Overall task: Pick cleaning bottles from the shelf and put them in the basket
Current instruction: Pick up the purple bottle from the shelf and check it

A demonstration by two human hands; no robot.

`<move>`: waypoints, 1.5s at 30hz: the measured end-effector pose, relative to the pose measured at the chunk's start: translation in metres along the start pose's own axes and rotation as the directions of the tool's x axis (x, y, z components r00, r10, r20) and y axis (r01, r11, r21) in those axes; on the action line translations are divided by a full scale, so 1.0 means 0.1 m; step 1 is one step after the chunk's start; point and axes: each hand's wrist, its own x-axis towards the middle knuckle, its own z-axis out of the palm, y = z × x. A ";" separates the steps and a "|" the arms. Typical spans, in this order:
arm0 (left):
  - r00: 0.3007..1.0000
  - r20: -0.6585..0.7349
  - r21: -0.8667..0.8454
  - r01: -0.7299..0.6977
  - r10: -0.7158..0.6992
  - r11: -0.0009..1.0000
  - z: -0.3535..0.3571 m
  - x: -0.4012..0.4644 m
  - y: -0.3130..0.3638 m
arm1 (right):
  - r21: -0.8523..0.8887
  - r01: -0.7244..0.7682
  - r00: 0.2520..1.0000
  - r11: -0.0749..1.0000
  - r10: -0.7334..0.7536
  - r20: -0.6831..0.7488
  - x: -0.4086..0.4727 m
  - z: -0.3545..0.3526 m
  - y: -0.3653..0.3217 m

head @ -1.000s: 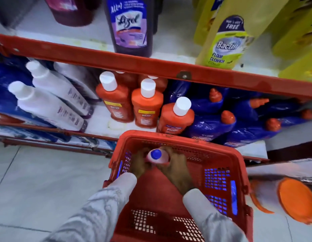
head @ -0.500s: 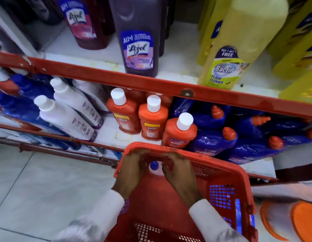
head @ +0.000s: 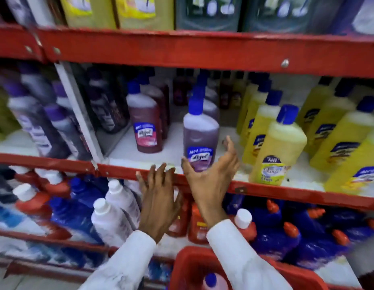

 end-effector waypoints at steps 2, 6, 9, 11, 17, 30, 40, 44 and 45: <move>0.997 0.061 0.032 -0.044 0.042 0.999 0.03 0.08 -0.06 | 0.029 -0.098 0.994 0.995 0.097 0.041 0.10 0.22 -0.06; 0.991 0.078 0.048 -0.112 0.108 0.993 0.03 0.14 -0.13 | 0.137 -0.162 0.986 0.977 0.154 0.062 0.30 0.38 -0.09; 0.989 0.058 0.052 -0.138 0.135 0.989 0.05 0.13 -0.16 | 0.227 -0.175 0.984 0.958 0.166 0.059 0.36 0.29 -0.13; 0.989 0.049 0.048 -0.143 0.141 0.989 0.07 0.14 -0.17 | 0.311 -0.150 0.988 0.939 0.149 0.026 0.36 0.17 -0.22; 0.989 0.015 0.023 -0.151 0.150 0.988 0.12 0.13 -0.20 | 0.842 -0.295 0.929 0.451 -0.070 0.363 0.62 -0.25 -0.43; 0.988 0.011 -0.019 -0.152 0.153 0.988 0.15 0.15 -0.22 | 0.751 -0.660 0.659 -0.015 -0.490 0.570 0.55 -0.57 -0.75; 0.988 0.035 0.012 -0.150 0.149 0.989 0.09 0.15 -0.21 | 0.394 -0.062 0.981 0.917 0.129 -0.144 0.24 -0.26 -0.78; 0.990 0.046 0.004 -0.134 0.134 0.991 0.08 0.17 -0.20 | 0.346 -0.059 0.985 0.936 0.110 -0.129 0.34 -0.11 -0.59; 0.990 0.048 -0.005 -0.132 0.132 0.991 0.08 0.17 -0.20 | 0.328 -0.065 0.988 0.942 0.106 -0.109 0.36 -0.08 -0.56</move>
